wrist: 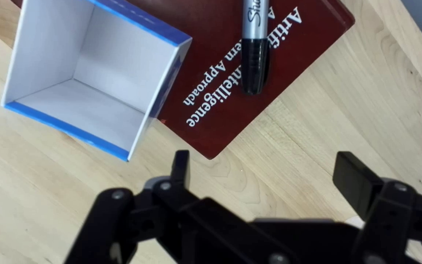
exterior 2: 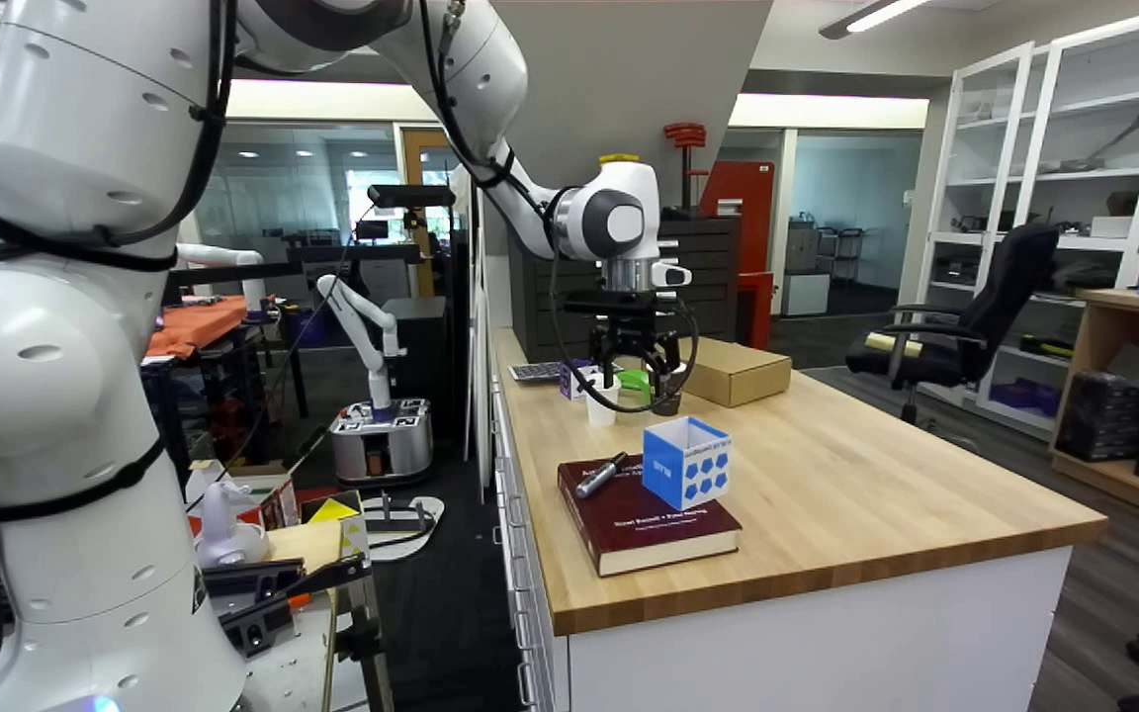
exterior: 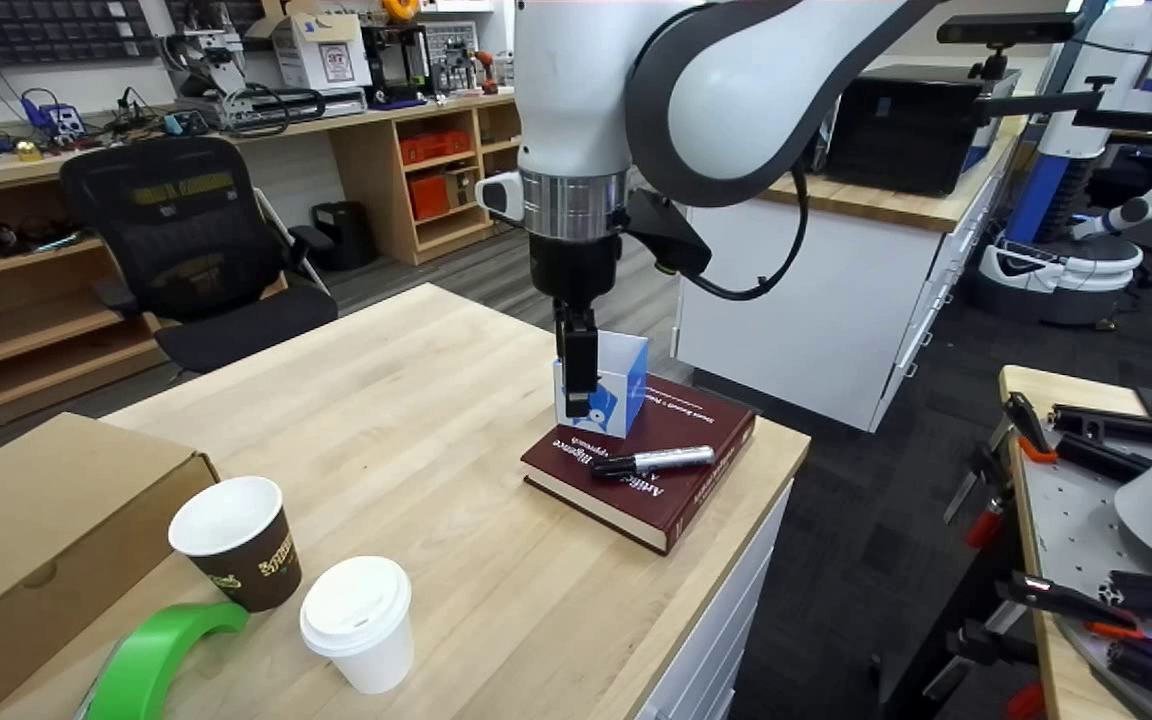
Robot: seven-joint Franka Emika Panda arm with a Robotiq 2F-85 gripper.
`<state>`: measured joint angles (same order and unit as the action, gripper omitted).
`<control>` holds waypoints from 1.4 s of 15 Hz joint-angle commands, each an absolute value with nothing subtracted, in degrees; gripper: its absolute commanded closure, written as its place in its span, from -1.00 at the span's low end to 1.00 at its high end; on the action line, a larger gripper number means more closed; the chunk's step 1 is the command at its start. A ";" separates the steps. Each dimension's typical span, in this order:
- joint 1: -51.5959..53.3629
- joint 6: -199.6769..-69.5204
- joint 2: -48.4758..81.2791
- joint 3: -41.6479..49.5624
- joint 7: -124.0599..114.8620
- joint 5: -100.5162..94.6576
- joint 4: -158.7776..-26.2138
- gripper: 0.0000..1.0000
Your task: Put the marker in the box
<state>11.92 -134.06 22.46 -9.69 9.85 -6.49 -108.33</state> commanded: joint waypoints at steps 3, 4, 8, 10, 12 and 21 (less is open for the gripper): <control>12.70 -132.81 16.50 -9.86 7.90 -7.73 -110.01 -1.00; 12.78 -132.64 15.87 -9.86 7.81 -7.80 -109.95 -1.00; 12.68 -132.15 14.96 -10.05 8.36 -7.41 -109.53 -1.00; 12.56 -132.71 15.62 -10.14 8.71 -7.14 -109.50 -1.00; 12.54 -133.34 16.58 -10.10 8.75 -7.16 -109.50 -1.00; 12.58 -134.77 23.61 -10.01 9.28 -7.11 -107.84 -1.00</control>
